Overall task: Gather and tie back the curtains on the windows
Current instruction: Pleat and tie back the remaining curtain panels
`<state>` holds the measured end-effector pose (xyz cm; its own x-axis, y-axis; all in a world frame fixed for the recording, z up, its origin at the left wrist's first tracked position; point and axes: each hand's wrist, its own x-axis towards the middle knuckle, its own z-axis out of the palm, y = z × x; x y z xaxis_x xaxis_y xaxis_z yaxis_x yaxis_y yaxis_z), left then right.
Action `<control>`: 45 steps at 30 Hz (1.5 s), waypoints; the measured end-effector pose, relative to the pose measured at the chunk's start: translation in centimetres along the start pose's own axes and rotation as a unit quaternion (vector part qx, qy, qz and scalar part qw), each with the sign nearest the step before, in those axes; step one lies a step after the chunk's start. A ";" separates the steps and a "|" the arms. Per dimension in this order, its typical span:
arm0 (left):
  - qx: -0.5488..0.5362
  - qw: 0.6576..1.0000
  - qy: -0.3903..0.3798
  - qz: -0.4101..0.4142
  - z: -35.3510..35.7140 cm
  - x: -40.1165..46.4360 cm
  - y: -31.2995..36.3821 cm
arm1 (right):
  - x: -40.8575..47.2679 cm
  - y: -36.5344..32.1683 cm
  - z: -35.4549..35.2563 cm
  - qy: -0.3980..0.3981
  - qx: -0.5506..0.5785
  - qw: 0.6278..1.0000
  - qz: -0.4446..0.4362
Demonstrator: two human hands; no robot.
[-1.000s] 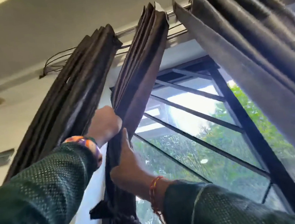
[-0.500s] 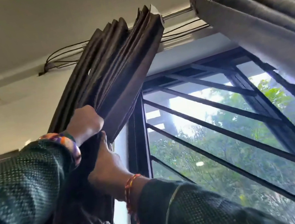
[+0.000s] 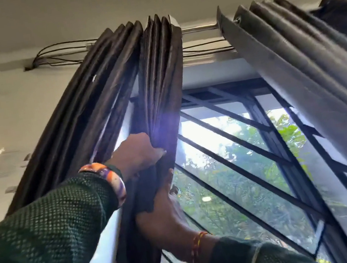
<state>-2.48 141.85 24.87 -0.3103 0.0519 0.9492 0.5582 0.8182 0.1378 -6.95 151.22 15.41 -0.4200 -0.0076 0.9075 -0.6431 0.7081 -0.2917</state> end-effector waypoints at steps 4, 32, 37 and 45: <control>-0.056 0.996 -0.076 0.005 0.4 -1.0 5.0 | -3.7 -1.4 -8.0 -0.044 -0.041 0.998 0.013; -0.181 0.961 0.046 0.207 5.5 -4.3 50.9 | -13.9 8.4 -56.7 0.137 -0.334 0.928 0.091; -0.250 0.944 -0.002 0.215 8.8 -5.9 56.7 | -16.5 12.4 -63.3 0.162 -0.375 0.902 0.137; -0.332 0.911 -0.009 0.245 17.0 -5.7 64.3 | -15.5 20.9 -70.9 0.259 -0.426 0.848 0.180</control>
<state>22.14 203.89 23.54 0.0913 0.3324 0.9387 0.9738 0.1675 -0.1540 31.57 216.18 16.70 -0.0109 0.4719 0.8816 0.2552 0.8537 -0.4539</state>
